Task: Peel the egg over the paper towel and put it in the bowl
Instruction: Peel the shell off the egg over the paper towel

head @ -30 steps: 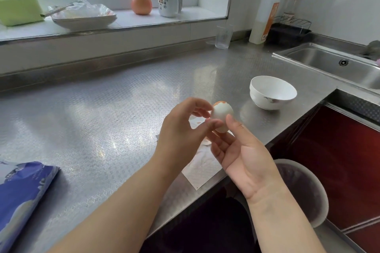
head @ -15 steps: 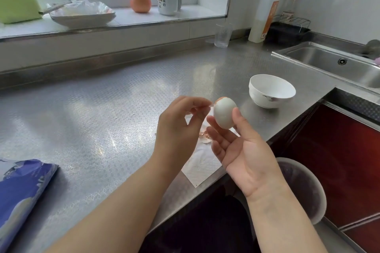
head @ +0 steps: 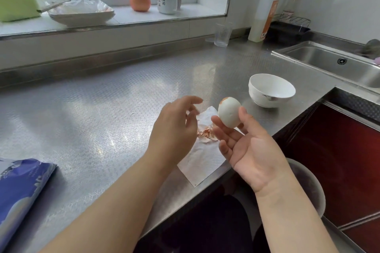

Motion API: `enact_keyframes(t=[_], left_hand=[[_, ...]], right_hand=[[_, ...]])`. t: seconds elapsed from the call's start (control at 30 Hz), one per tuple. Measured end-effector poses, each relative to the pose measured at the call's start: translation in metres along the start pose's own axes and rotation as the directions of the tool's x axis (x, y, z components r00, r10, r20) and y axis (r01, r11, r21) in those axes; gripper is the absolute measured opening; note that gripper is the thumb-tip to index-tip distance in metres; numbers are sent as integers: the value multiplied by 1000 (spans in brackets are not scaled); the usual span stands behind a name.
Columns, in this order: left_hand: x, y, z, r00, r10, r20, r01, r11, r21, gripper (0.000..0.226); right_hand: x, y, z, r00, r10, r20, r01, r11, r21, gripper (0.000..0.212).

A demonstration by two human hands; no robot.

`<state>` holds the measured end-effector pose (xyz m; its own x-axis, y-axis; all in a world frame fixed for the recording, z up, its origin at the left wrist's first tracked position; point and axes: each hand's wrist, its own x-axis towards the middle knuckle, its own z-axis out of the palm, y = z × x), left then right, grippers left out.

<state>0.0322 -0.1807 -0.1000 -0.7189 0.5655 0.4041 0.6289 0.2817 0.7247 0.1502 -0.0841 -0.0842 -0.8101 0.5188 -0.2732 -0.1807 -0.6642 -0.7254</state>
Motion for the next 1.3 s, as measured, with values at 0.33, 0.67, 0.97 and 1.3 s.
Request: enact_keyframes(t=[0.33, 0.67, 0.97, 1.3], left_hand=[[-4, 1, 7, 965, 245, -88, -251, 967, -54, 44], [-3, 1, 4, 969, 237, -67, -242, 967, -84, 18], [-2, -4, 8, 952, 304, -45, -303, 953, 27, 20], [-6, 3, 9, 938, 344, -31, -337, 932, 131, 18]], right_hand=[[-1, 6, 11, 999, 33, 30, -39, 972, 232, 26], [1, 13, 12, 989, -144, -31, 144, 990, -4, 33], [-2, 15, 11, 943, -329, -47, 296, 896, -332, 30], [2, 13, 5, 951, -304, -49, 275, 909, -315, 31]])
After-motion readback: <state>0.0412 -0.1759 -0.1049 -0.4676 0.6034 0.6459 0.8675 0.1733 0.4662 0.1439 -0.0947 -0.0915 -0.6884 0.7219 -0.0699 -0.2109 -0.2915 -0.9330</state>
